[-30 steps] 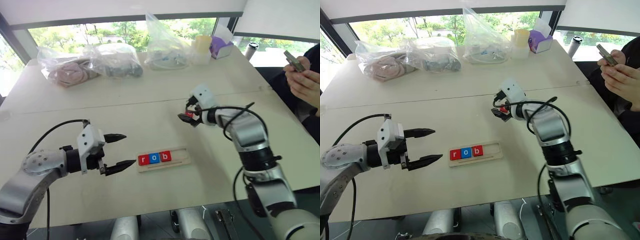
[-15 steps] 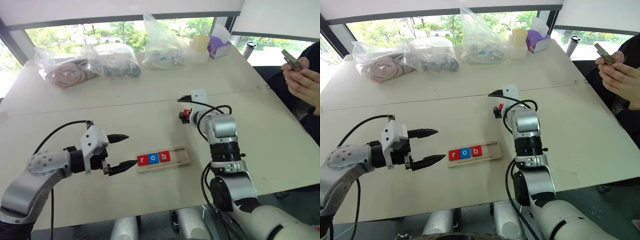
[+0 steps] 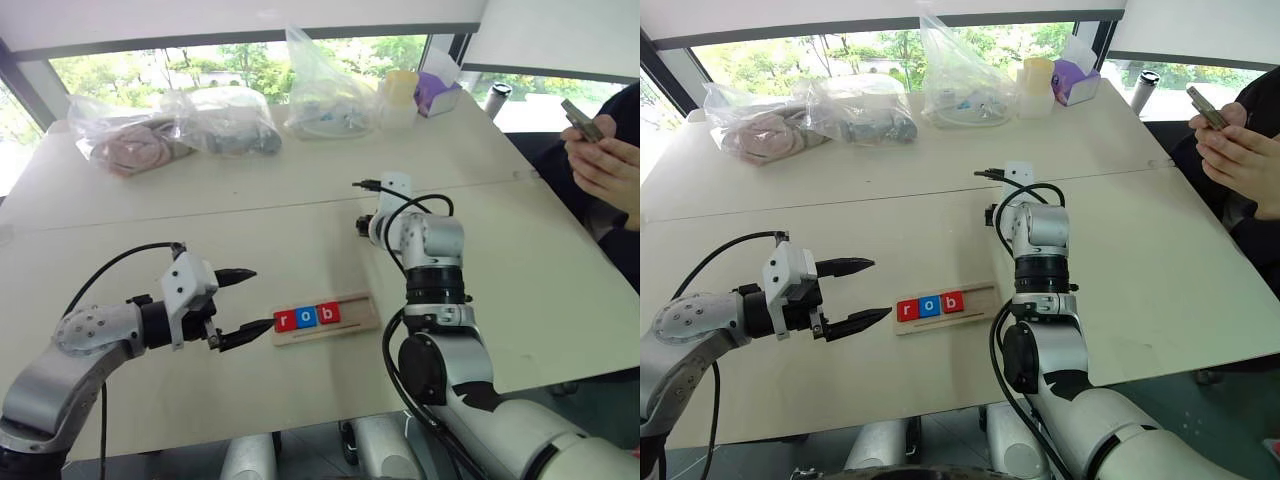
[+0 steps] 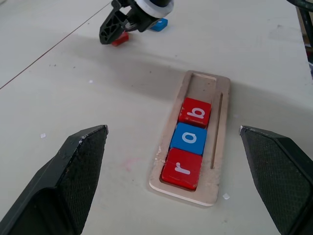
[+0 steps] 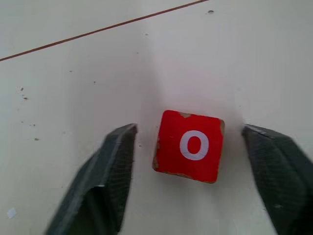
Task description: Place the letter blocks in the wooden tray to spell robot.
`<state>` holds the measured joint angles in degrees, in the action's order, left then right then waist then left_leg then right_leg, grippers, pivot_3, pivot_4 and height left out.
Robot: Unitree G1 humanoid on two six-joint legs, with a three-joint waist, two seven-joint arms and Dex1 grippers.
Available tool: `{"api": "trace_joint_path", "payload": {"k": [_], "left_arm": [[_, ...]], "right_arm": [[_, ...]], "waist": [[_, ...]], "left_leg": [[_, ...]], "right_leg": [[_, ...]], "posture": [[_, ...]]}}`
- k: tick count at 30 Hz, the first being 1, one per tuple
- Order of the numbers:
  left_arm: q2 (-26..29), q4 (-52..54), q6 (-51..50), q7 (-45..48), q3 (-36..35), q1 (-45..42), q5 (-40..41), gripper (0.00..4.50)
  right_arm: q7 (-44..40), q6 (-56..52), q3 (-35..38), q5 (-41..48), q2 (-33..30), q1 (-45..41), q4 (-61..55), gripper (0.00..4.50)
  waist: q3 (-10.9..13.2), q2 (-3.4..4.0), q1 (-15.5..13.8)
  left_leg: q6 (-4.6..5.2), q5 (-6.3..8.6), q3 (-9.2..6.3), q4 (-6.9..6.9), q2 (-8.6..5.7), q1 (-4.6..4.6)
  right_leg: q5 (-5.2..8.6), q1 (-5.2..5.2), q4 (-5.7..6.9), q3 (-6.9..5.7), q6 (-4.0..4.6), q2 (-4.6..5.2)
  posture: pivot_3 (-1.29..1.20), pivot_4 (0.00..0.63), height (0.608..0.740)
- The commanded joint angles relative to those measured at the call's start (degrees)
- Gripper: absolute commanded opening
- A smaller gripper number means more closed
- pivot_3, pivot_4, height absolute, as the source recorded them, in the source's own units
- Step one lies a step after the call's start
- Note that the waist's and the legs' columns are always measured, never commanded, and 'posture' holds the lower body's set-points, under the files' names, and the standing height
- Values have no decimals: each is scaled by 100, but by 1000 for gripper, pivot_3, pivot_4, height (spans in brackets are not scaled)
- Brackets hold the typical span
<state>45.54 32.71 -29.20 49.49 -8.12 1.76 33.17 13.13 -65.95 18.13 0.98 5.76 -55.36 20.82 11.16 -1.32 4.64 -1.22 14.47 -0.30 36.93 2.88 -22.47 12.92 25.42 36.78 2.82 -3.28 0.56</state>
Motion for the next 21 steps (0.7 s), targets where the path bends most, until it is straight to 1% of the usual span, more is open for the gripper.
{"api": "trace_joint_path", "payload": {"k": [1, 5, 7, 9, 10, 12, 15, 17, 19, 21], "left_arm": [[-40, 175, 88, -38, -52, -33, 17, 4500], [-107, 144, 106, -36, 40, -88, -22, 4500], [-137, 120, 121, -19, 91, -125, -32, 4500], [-153, 92, 127, 23, 126, -154, -22, 4500], [-149, 68, 141, 62, 144, -159, -24, 4500], [-130, 17, 178, 132, 170, -163, -34, 4500], [-82, -111, 254, 272, 187, -200, -34, 4500], [-54, -197, 298, 371, 206, -251, -43, 4500], [-40, -260, 308, 429, 218, -311, -32, 4500], [-23, -330, 333, 495, 243, -381, -38, 4500]], "right_arm": [[-119, -90, -451, 12, 68, 2, 37, 1126], [-281, -293, -868, -54, -148, 68, -165, 1138], [-452, -779, -967, -2, -430, 140, -669, 1138], [-912, -1540, -1130, 268, -936, 268, -1516, 1138], [-1173, -2065, -1210, 469, -1296, 376, -2101, 1138], [-1490, -2586, -1267, 803, -1883, 694, -2947, 1138], [-1906, -2655, -1280, 1942, -2992, 1605, -3973, 1138], [-1898, -2655, -1136, 2706, -3590, 2156, -4500, 1138], [-1709, -2655, -988, 3499, -3977, 2487, -4763, 1138], [-1310, -2655, -843, 4262, -4196, 2751, -4876, 1138]], "waist": [[0, 0, 35], [1, 1, 102], [1, 2, 96], [2, 3, 51], [5, 7, 8], [6, 10, -73], [-1, -1, -88], [-1, -1, -81], [3, 3, -53], [5, 3, -18]], "left_leg": [[0, 0, 0, -2, 0, 0], [0, 0, -2, -9, 0, 0], [0, 0, -2, -14, 0, 0], [0, 0, -5, -20, -1, -5], [0, 0, -7, -22, -2, -7], [0, 0, -6, -29, -4, -18], [0, 0, -4, -50, -7, -23], [0, 0, -1, -72, -9, -19], [1, 0, 0, -82, -9, -13], [2, 1, 9, -86, -7, -3]], "right_leg": [[0, 0, 0, 0, 0, 0], [0, 0, -2, -1, 0, 0], [1, 1, -7, -1, 0, 0], [1, 2, -13, -3, -1, 1], [1, 1, -17, -3, 0, 2], [1, 3, -38, -4, -1, 4], [4, 0, -69, -3, -6, 7], [6, 1, -78, 0, -9, 7], [8, 4, -76, 2, -9, 4], [12, 9, -69, 14, -17, -3]], "posture": [[0, 150, 740], [0, 150, 740], [0, 150, 740], [0, 150, 740], [0, 150, 740], [0, 150, 740], [0, 150, 740], [0, 150, 740], [0, 150, 740], [0, 150, 740]]}}
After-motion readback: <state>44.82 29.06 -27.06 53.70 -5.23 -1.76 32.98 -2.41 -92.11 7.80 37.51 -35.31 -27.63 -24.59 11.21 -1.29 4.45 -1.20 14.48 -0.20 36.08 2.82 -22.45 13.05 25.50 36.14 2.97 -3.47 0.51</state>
